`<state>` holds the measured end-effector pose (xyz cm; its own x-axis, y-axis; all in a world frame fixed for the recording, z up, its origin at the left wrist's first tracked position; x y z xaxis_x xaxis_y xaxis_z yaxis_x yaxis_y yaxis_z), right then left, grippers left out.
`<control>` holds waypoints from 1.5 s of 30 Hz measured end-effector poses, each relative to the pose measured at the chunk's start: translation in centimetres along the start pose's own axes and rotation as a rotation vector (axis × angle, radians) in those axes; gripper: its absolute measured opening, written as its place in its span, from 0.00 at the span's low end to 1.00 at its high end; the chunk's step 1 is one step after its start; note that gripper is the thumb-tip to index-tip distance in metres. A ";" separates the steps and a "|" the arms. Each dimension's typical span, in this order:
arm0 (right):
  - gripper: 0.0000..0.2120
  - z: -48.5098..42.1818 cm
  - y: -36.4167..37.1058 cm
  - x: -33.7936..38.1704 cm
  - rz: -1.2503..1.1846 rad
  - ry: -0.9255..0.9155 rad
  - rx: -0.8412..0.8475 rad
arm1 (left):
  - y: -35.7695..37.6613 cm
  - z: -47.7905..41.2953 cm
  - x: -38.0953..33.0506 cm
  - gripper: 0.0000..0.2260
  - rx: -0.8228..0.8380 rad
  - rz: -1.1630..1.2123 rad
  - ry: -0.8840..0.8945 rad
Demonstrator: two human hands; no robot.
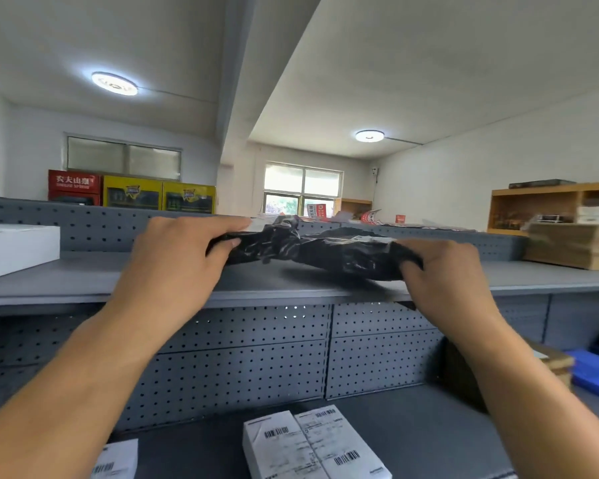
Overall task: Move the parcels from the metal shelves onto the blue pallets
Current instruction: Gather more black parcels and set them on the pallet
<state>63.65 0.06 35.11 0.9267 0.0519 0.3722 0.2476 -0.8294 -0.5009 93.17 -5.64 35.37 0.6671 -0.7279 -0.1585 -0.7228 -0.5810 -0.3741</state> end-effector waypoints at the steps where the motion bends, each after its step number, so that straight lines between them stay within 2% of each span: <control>1: 0.15 0.6 -0.7 -0.2 -0.001 -0.011 -0.043 | 0.0 0.3 -0.4 0.14 -0.030 0.034 0.010; 8: 0.11 4.1 -6.6 -2.3 0.061 -0.051 -0.291 | 1.4 1.4 -4.8 0.17 -0.115 0.250 0.074; 13: 0.12 6.4 -11.2 -5.2 0.117 -0.046 -0.443 | 3.3 1.2 -9.8 0.17 -0.117 0.354 0.153; 23: 0.13 9.2 -23.4 -15.3 0.272 -0.021 -0.600 | 10.2 0.3 -24.2 0.17 -0.125 0.553 0.297; 28: 0.08 11.0 -29.1 -21.4 0.330 0.014 -0.629 | 14.8 0.2 -32.1 0.16 -0.082 0.664 0.360; 32: 0.08 12.2 -33.5 -26.2 0.378 0.033 -0.681 | 18.5 -0.2 -38.3 0.16 -0.068 0.739 0.404; 37: 0.12 13.6 -38.7 -31.7 0.415 0.062 -0.724 | 22.6 -0.2 -46.0 0.17 -0.073 0.840 0.427; 45: 0.10 17.0 -45.8 -40.7 0.526 0.093 -0.758 | 29.8 0.6 -57.4 0.17 -0.040 0.922 0.419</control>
<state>19.43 45.41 29.66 0.8328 -0.4522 0.3193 -0.4800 -0.8772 0.0096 33.51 19.04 32.79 -0.2651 -0.9636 -0.0341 -0.9349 0.2655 -0.2354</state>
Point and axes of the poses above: each hand's wrist, its own z-axis away from the middle knuckle, its own y-axis out of the palm, x = y × z, the point moved 3 cm from there along -z, towards the middle knuckle, and after that the axes turned 8 degrees about y, right-handed, at the moved point
